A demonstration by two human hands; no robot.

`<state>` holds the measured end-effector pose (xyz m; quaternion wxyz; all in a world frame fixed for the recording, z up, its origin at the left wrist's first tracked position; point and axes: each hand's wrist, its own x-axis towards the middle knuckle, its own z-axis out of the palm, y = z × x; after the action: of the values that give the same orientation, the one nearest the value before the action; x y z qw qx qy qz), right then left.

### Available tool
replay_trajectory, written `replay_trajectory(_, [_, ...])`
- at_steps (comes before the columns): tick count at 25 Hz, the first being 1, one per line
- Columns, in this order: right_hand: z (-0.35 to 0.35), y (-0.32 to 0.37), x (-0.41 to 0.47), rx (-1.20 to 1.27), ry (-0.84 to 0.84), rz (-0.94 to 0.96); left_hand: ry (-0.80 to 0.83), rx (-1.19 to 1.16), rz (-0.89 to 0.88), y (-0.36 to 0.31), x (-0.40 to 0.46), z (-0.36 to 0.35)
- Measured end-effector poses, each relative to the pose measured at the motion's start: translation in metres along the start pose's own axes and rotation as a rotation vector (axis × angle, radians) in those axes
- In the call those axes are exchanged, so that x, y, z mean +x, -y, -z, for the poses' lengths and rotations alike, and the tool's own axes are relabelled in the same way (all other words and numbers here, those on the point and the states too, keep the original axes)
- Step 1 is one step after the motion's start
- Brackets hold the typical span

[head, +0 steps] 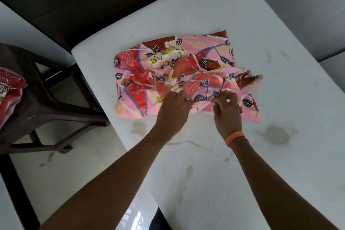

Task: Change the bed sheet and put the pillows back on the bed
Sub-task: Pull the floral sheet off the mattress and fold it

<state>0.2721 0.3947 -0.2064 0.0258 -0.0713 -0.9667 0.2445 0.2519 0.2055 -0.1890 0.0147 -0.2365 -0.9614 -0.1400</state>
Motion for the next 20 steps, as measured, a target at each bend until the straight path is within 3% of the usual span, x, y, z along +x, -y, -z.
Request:
replay_trajectory(2, [0.005, 0.005, -0.007, 0.186, -0.055, -0.194, 0.018, -0.028, 0.039, 0.0, 0.006, 0.01])
replay_trajectory(3, [0.003, 0.01, -0.011, 0.39, -0.017, -0.405, 0.074, -0.033, 0.068, 0.0, 0.01, 0.014])
replay_trajectory(5, [-0.009, 0.031, -0.02, 0.994, 0.303, -1.041, 0.151, -0.071, 0.107, 0.001, 0.022, 0.018])
replay_trajectory(6, [-0.018, 0.042, -0.026, 1.295, 0.479, -1.28, 0.155, -0.137, 0.111, 0.002, 0.03, 0.02])
replay_trajectory(7, [-0.029, 0.053, -0.031, 1.555, 0.574, -1.394, 0.149, -0.225, 0.107, 0.004, 0.039, 0.022])
replay_trajectory(9, [-0.044, 0.073, -0.028, 1.956, 0.461, -1.369, 0.134, -0.407, 0.109, 0.011, 0.051, 0.027])
replay_trajectory(12, [-0.044, 0.085, 0.006, 2.25, 0.045, -1.216, 0.123, -0.512, 0.211, 0.026, 0.064, 0.035])
replay_trajectory(16, [-0.023, 0.073, 0.026, 2.128, 0.107, -1.086, 0.031, -0.541, 0.309, 0.045, 0.075, 0.038])
replay_trajectory(20, [-0.009, 0.051, 0.028, 2.175, 0.012, -1.288, 0.064, -0.593, 0.274, 0.033, 0.069, 0.027])
